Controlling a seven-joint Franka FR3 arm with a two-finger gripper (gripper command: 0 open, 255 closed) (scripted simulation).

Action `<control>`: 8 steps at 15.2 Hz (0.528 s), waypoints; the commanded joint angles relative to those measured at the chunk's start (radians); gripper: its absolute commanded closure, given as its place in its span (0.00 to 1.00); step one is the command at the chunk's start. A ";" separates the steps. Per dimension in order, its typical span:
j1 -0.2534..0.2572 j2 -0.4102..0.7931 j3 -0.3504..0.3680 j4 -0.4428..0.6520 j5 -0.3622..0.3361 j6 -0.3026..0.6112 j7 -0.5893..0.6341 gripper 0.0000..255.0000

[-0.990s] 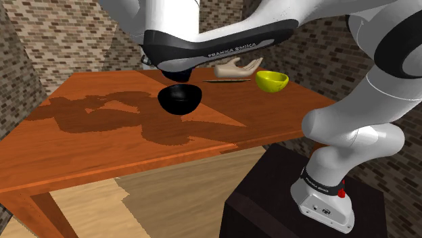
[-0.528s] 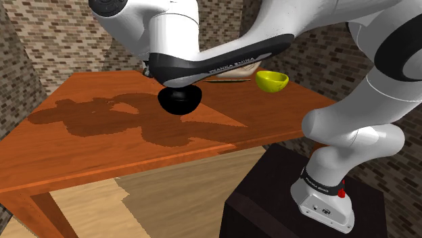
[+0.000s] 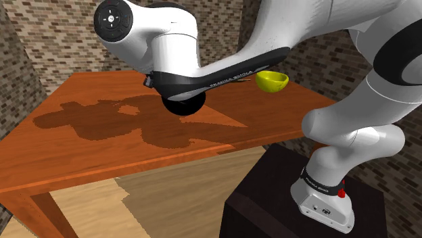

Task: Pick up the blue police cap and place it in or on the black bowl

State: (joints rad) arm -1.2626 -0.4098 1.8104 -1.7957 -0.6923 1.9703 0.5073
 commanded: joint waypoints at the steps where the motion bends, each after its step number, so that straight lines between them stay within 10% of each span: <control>1: 0.002 0.003 0.001 -0.014 0.004 -0.001 0.005 1.00; 6: -0.001 0.008 0.006 -0.014 -0.001 -0.004 0.008 1.00; 7: -0.002 0.007 0.006 -0.017 -0.002 0.000 0.011 0.00; 8: -0.002 0.007 0.007 -0.016 -0.001 -0.001 0.010 0.00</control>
State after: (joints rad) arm -1.2639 -0.4020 1.8152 -1.8093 -0.6980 1.9706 0.5169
